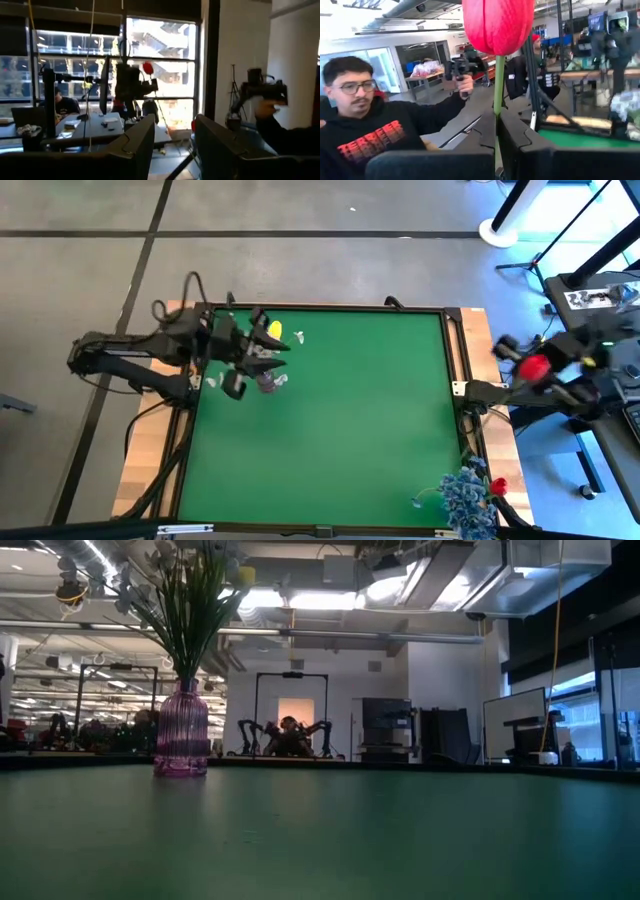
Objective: Sort flowers into vase by color
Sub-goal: Put the red flower into the blue vase
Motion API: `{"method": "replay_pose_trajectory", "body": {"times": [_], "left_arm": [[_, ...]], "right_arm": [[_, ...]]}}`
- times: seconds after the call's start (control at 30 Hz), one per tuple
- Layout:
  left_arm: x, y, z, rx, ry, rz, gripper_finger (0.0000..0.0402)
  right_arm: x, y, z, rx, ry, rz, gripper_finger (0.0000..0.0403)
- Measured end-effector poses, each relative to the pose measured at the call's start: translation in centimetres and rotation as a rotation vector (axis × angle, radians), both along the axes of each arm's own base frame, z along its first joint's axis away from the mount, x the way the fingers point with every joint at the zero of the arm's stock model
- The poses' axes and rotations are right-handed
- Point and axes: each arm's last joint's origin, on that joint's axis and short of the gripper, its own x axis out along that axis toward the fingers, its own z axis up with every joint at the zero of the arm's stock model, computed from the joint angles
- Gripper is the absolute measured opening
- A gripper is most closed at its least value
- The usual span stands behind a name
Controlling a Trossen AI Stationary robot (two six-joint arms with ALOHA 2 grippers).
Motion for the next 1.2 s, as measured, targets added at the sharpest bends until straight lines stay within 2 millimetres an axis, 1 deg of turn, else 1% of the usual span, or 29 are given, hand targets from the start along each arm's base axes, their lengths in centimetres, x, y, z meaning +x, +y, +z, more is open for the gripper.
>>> {"method": "replay_pose_trajectory", "body": {"times": [0.13, 0.2, 0.27, 0.33, 0.53, 0.63, 0.77, 0.83, 0.93, 1.03, 1.1, 1.2], "left_arm": [[1.7, -1.0, -0.8, -0.028, 0.010, 0.048, 0.0137], [2.2, -1.2, -1.0, -0.050, 0.014, 0.076, 0.0137], [2.3, -1.6, -1.0, -0.077, 0.011, 0.097, 0.0137], [2.2, -1.9, -1.0, -0.099, 0.010, 0.121, 0.0137], [2.0, -2.9, -0.8, -0.128, -0.006, 0.152, 0.0137], [2.0, -3.2, -0.8, -0.139, -0.005, 0.176, 0.0137], [2.1, -3.4, -0.9, -0.152, -0.004, 0.206, 0.0137], [2.2, -3.6, -1.0, -0.155, -0.001, 0.212, 0.0137], [2.3, -3.6, -1.0, -0.158, -0.007, 0.215, 0.0137], [2.3, -3.5, -1.0, -0.161, -0.007, 0.240, 0.0137], [2.3, -3.4, -1.1, -0.155, -0.006, 0.247, 0.0137], [2.4, -3.2, -1.0, -0.136, -0.011, 0.262, 0.0137]], "right_arm": [[2.2, -0.2, -3.0, 0.036, 0.023, 0.150, 0.0001], [2.6, -0.3, -4.1, 0.063, 0.027, 0.205, 0.0001], [2.7, -0.3, -5.1, 0.079, 0.011, 0.218, 0.0001], [2.4, -0.2, -5.9, 0.091, -0.016, 0.228, 0.0001], [-0.2, 0.3, -8.0, 0.154, -0.101, 0.233, 0.0001], [-0.8, 0.4, -9.3, 0.189, -0.117, 0.225, 0.0001], [0.0, 0.3, -10.3, 0.200, -0.091, 0.260, 0.0001], [0.6, 0.1, -10.7, 0.197, -0.104, 0.264, 0.0001], [1.7, -0.1, -11.9, 0.205, -0.099, 0.288, 0.0001], [1.8, -0.1, -12.5, 0.202, -0.168, 0.326, 0.0001], [2.3, -0.2, -13.3, 0.221, -0.182, 0.333, 0.0001], [3.1, -0.4, -14.6, 0.250, -0.156, 0.342, 0.0001]]}}
